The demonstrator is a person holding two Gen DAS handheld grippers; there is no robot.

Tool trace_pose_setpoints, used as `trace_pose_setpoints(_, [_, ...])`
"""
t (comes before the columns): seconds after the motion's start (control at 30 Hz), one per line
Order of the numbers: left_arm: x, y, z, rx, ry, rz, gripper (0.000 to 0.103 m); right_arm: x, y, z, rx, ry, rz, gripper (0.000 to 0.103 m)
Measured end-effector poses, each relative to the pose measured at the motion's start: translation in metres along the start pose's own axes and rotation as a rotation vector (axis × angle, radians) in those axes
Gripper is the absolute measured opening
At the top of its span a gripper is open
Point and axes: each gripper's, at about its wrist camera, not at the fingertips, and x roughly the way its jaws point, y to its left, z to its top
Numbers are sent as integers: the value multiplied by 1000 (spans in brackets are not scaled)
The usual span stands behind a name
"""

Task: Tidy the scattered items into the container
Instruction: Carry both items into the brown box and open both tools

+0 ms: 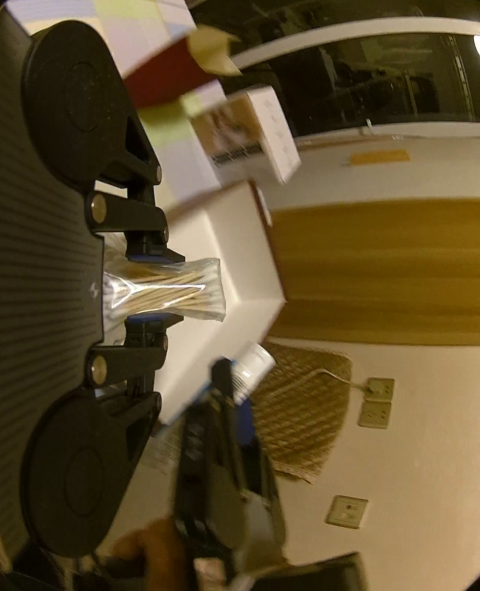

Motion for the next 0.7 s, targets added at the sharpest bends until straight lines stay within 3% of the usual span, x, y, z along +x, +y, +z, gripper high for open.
trace_pose_setpoints(0.13, [31,-9,9,5,9,-6,20,14,-16,-5,33,25,-14,32])
trace_pose_setpoints(0.33, [57,-16,-5,11,46,-3,20,23,-32,-17,61,48,-15,32])
trace_pose_setpoints(0.4, [61,-18,-10,23,42,5,23,24,-35,-20,68,52,-15,32])
trace_pose_setpoints(0.47, [63,-21,-13,39,36,14,41,24,-38,-22,72,55,-15,32])
trace_pose_setpoints(0.7, [51,-12,-18,29,14,48,41,29,-36,-19,77,47,-6,32])
